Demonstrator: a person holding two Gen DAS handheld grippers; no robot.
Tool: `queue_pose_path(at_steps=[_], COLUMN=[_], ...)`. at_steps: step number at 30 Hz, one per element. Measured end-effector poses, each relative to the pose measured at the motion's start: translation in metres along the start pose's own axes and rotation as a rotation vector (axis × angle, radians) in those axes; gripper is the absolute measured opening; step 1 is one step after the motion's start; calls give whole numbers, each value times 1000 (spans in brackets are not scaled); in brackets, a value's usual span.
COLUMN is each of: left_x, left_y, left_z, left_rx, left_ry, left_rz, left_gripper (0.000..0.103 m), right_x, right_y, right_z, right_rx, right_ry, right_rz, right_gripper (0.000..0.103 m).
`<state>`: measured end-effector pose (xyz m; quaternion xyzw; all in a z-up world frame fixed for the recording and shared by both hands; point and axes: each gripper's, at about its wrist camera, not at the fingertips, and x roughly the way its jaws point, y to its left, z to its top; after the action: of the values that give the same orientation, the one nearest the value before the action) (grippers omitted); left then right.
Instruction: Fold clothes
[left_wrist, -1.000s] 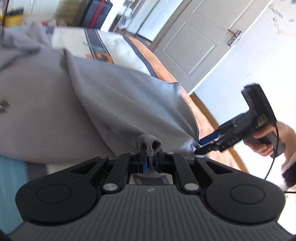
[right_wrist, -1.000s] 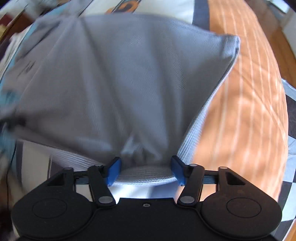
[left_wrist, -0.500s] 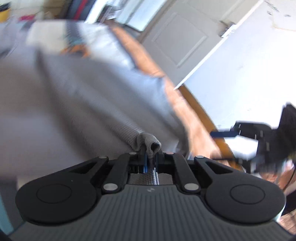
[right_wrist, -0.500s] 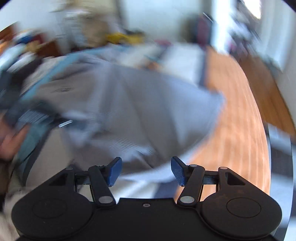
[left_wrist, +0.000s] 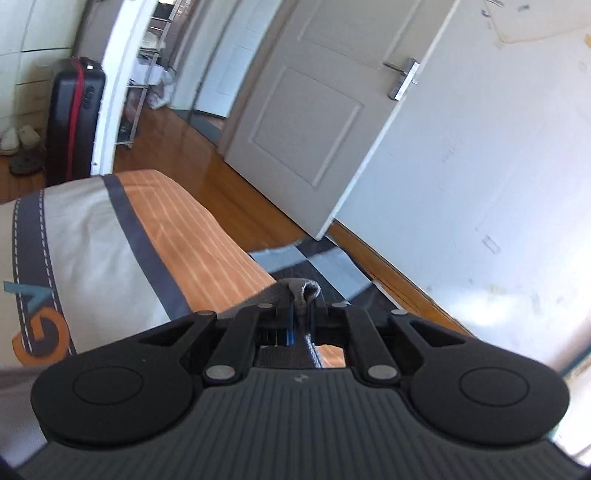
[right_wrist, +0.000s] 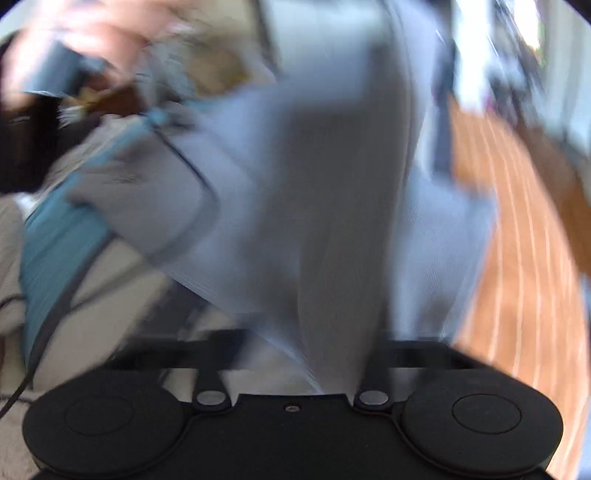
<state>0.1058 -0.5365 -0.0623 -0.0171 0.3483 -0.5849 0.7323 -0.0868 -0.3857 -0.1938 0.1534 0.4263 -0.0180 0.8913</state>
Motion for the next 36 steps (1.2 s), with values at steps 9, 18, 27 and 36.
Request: queue_pose_path(at_steps=[9, 18, 27, 36], left_x=[3, -57, -174, -277], left_y=[31, 59, 131, 183], left_z=[-41, -110, -212, -193], left_rx=[82, 204, 137, 52], left_ry=[67, 248, 487, 317], left_rz=[119, 321, 366, 615], left_gripper=[51, 56, 61, 63], right_x=[-16, -16, -27, -58], right_y=[-63, -49, -26, 23], right_z=[-29, -9, 2, 32], right_rx=[337, 384, 223, 189], right_ry=[-66, -235, -55, -143], right_rz=[135, 90, -280, -713], right_gripper=[7, 6, 6, 59])
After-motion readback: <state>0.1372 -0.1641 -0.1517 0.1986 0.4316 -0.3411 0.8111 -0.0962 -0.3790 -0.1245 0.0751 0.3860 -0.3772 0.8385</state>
